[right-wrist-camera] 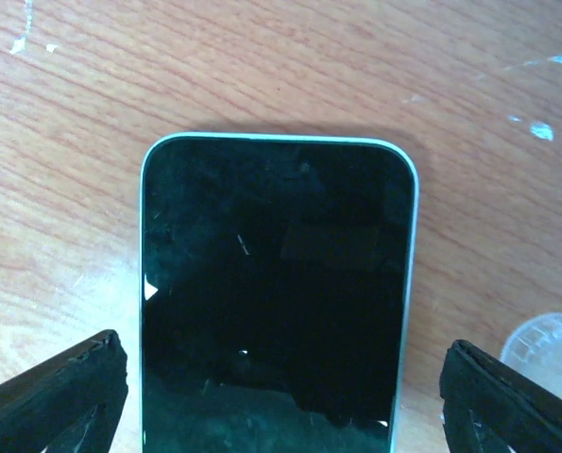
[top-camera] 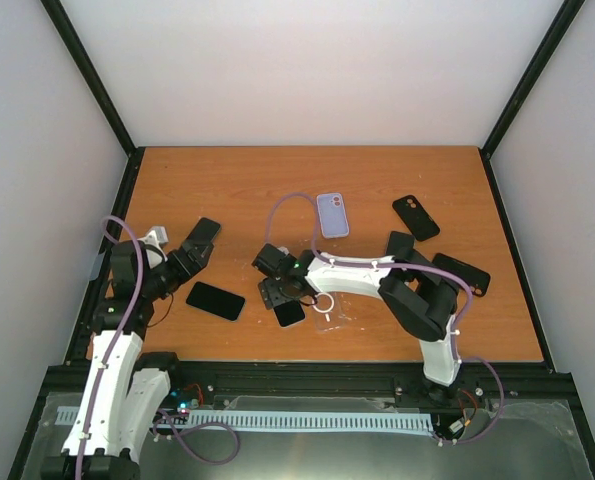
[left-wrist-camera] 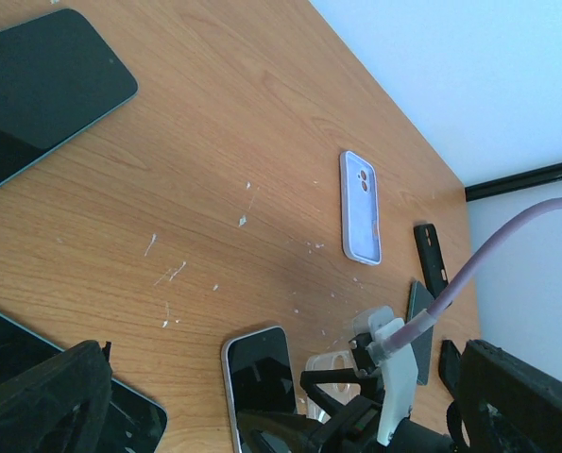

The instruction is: Put the phone into the phone case

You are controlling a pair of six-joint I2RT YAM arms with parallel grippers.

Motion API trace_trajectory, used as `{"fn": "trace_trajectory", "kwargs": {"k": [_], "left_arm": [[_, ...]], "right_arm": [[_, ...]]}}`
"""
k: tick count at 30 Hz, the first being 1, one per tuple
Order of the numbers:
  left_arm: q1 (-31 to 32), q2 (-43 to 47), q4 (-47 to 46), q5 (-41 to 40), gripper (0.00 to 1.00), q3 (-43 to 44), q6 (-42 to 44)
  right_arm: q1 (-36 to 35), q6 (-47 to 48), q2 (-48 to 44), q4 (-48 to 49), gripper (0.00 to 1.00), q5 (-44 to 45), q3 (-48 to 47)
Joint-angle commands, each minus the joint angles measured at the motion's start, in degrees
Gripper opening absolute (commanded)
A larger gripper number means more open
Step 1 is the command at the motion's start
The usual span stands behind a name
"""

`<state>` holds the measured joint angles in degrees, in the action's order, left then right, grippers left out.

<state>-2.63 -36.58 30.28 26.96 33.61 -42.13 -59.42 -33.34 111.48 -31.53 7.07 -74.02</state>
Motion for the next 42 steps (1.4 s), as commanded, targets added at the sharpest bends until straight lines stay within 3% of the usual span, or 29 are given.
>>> {"fn": "trace_trajectory", "kwargs": {"k": [1, 13, 22, 31, 42], "left_arm": [[-0.36, 1.23, 1.09, -1.29, 0.99, 2.18, 0.12], [-0.35, 1.51, 1.36, -1.32, 0.99, 1.73, 0.38], [-0.36, 1.65, 0.8, -0.01, 1.0, 0.53, 0.32], [-0.38, -3.41, -5.45, 5.58, 0.99, -3.98, -1.31], [1.06, -10.75, -13.51, 14.88, 0.94, -7.61, -1.03]], "right_arm": [[-0.75, 0.55, 2.74, -0.5, 0.89, 2.19, -2.67], [-2.28, 0.67, 7.49, -3.78, 0.88, 3.56, -5.65], [-2.46, 0.59, 4.87, -2.26, 0.69, 2.37, -3.58], [-2.46, -0.51, -4.95, 0.62, 0.56, -0.46, 2.36], [-0.96, -1.95, -19.86, 2.72, 0.51, 1.94, 13.18]]}}
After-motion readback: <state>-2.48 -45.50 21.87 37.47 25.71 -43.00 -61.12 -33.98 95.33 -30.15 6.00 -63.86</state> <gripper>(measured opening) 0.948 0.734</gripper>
